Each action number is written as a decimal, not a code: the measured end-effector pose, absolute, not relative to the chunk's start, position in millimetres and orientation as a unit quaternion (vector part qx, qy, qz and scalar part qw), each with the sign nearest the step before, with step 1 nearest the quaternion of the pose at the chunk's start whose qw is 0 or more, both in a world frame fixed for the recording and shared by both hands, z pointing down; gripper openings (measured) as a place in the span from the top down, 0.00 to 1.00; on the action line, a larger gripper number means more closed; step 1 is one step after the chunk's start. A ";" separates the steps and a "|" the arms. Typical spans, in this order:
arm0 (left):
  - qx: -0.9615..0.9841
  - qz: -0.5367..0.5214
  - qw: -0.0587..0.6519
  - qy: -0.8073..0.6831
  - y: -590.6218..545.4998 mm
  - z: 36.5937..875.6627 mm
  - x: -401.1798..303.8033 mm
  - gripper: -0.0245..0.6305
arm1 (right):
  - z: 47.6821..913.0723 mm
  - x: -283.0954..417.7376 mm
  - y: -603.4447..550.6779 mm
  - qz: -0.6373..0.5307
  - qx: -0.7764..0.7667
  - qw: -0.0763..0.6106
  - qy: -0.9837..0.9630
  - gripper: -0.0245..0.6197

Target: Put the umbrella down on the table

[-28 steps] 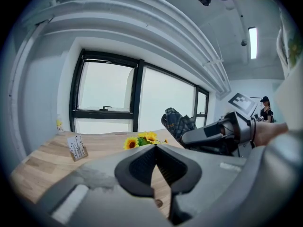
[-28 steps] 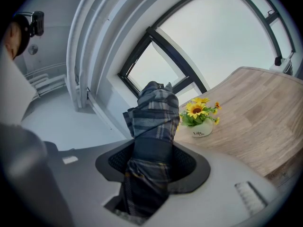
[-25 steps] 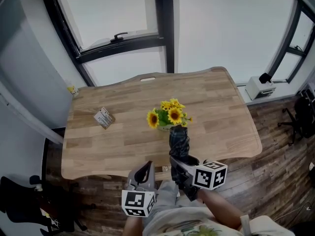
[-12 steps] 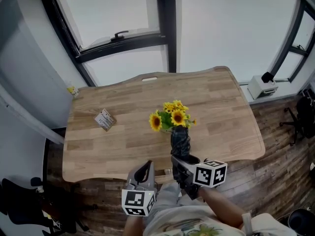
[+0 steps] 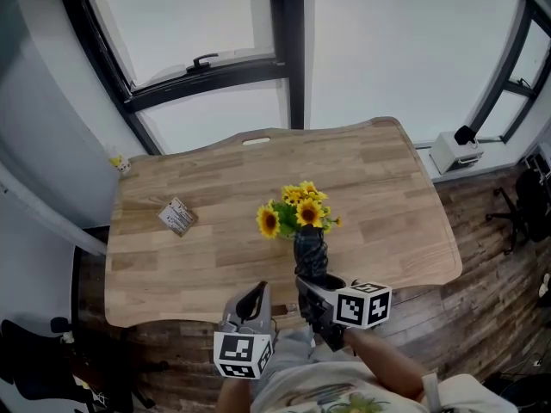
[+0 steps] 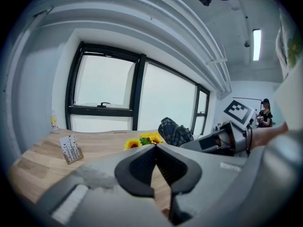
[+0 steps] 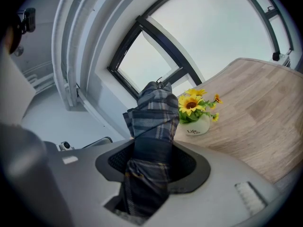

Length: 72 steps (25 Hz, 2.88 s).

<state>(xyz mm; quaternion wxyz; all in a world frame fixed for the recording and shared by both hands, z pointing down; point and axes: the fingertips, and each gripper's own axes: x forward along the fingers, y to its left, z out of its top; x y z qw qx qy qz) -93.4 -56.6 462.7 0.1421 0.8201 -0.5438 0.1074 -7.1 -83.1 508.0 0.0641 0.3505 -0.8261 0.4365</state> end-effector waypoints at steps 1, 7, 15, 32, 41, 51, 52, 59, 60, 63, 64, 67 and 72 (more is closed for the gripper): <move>0.820 0.108 0.143 -0.544 -57.8 463.7 -93.4 0.96 | 509.4 -7.4 -84.3 0.438 0.350 0.065 -0.825 0.64; 0.817 0.109 0.150 -0.546 -66.8 468.1 -93.7 0.96 | 520.6 -8.5 -93.4 0.446 0.351 0.074 -0.820 0.64; 0.812 0.118 0.151 -0.551 -71.8 472.1 -96.2 0.96 | 533.8 -8.7 -96.9 0.455 0.346 0.084 -0.816 0.64; 0.807 0.125 0.160 -0.555 -78.1 478.1 -98.4 0.96 | 550.1 -12.7 -101.1 0.467 0.337 0.098 -0.811 0.64; 0.805 0.129 0.167 -0.554 -81.0 483.2 -95.8 0.96 | 557.7 -12.3 -103.9 0.475 0.335 0.105 -0.807 0.64; 0.806 0.134 0.171 -0.551 -86.4 487.1 -95.1 0.96 | 568.1 -14.6 -105.3 0.481 0.333 0.114 -0.803 0.64; 0.806 0.134 0.171 -0.551 -87.0 487.2 -95.0 0.96 | 568.8 -14.9 -105.4 0.481 0.332 0.114 -0.803 0.64; 0.807 0.139 0.171 -0.548 -90.3 487.6 -95.8 0.96 | 574.4 -15.6 -106.4 0.487 0.333 0.118 -0.799 0.64; 0.807 0.140 0.171 -0.547 -90.7 487.8 -95.9 0.96 | 575.6 -15.4 -106.4 0.487 0.333 0.119 -0.798 0.64; 0.808 0.142 0.171 -0.546 -92.3 489.1 -96.4 0.96 | 579.4 -15.1 -106.9 0.489 0.335 0.121 -0.796 0.64; 0.808 0.143 0.171 -0.546 -92.8 489.5 -96.7 0.96 | 580.6 -14.9 -106.9 0.489 0.335 0.122 -0.796 0.64; 0.809 0.143 0.170 -0.545 -93.5 489.6 -96.4 0.96 | 584.1 -13.8 -106.5 0.490 0.336 0.125 -0.794 0.64; 0.810 0.145 0.169 -0.542 -94.9 489.5 -95.1 0.96 | 588.7 -13.1 -107.0 0.494 0.337 0.126 -0.792 0.63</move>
